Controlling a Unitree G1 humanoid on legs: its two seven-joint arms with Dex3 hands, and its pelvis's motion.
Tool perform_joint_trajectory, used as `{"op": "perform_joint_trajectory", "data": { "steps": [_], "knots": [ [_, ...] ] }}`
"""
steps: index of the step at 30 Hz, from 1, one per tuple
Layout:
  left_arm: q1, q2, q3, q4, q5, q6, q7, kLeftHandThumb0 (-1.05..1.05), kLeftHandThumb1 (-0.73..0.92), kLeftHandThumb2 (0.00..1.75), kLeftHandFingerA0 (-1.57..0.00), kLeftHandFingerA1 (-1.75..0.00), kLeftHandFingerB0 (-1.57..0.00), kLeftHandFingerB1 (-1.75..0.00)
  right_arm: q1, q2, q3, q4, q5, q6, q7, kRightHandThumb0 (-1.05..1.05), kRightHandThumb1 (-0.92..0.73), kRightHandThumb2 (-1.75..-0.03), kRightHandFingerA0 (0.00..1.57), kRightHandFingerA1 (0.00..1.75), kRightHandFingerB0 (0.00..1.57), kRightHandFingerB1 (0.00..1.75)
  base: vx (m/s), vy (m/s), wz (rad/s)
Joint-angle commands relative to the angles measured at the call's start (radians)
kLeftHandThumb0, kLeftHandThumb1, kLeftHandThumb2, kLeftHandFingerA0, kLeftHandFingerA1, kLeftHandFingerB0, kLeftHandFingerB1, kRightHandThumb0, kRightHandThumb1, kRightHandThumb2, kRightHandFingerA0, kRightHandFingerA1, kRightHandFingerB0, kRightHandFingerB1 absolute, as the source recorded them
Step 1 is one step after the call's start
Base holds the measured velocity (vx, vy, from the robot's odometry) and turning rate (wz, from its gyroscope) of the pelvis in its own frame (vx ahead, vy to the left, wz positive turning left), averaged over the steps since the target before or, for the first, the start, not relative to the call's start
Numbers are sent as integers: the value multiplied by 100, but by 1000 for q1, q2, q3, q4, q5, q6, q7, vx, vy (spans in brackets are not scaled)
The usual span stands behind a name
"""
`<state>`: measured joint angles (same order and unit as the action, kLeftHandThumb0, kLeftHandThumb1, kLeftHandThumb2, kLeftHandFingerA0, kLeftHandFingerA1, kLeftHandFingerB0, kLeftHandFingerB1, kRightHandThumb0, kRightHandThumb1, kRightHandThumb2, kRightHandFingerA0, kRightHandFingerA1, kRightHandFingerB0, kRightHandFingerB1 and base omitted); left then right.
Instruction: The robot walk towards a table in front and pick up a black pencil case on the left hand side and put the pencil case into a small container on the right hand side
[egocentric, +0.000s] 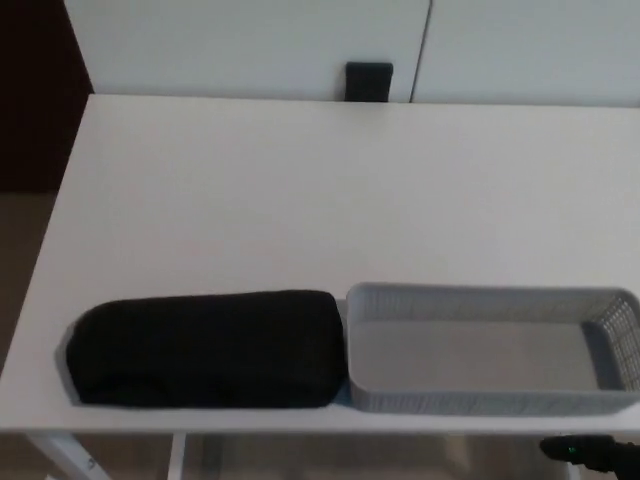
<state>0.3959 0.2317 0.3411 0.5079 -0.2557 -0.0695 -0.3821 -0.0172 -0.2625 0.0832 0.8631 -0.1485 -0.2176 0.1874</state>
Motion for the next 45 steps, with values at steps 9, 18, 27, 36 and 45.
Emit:
{"op": "perform_joint_trajectory", "data": {
  "steps": [9, 18, 27, 36, 45],
  "knots": [
    [27, 10, -3, 8, -3, -7, -13, -16, 64, 59, -54, -49, -29, -34, 22, -19, 21, -4, -18, 2, -2, -35, -63, -58, 62, 44, 46, 38, -148, -79, -4],
    [20, 12, -4, 39, -2, -13, -24, -17, 63, 59, -53, -48, -28, -33, 29, -25, 24, -8, -13, 4, 13, -34, -64, -59, 62, 44, 47, 38, -24, 125, -5],
    [76, 7, -17, 13, 7, -12, -20, -14, 65, 59, -54, -46, -27, -33, 91, -31, 28, -31, -13, -4, 17, -32, -65, -59, 62, 44, 47, 38, -12, 187, 4],
    [61, 17, -21, 63, 18, -35, -23, -15, 64, 59, -52, -46, -27, -32, 95, -31, 40, -10, -25, -14, 6, -35, -64, -59, 65, 44, 48, 38, -8, -22, -1],
    [86, -30, 44, -97, -45, -38, 51, -19, 64, 59, -18, -32, -11, -26, 83, -30, 32, -29, -13, 5, 19, -33, -65, -59, 61, 44, 47, 38, 0, 0, 0]
  ]
}}
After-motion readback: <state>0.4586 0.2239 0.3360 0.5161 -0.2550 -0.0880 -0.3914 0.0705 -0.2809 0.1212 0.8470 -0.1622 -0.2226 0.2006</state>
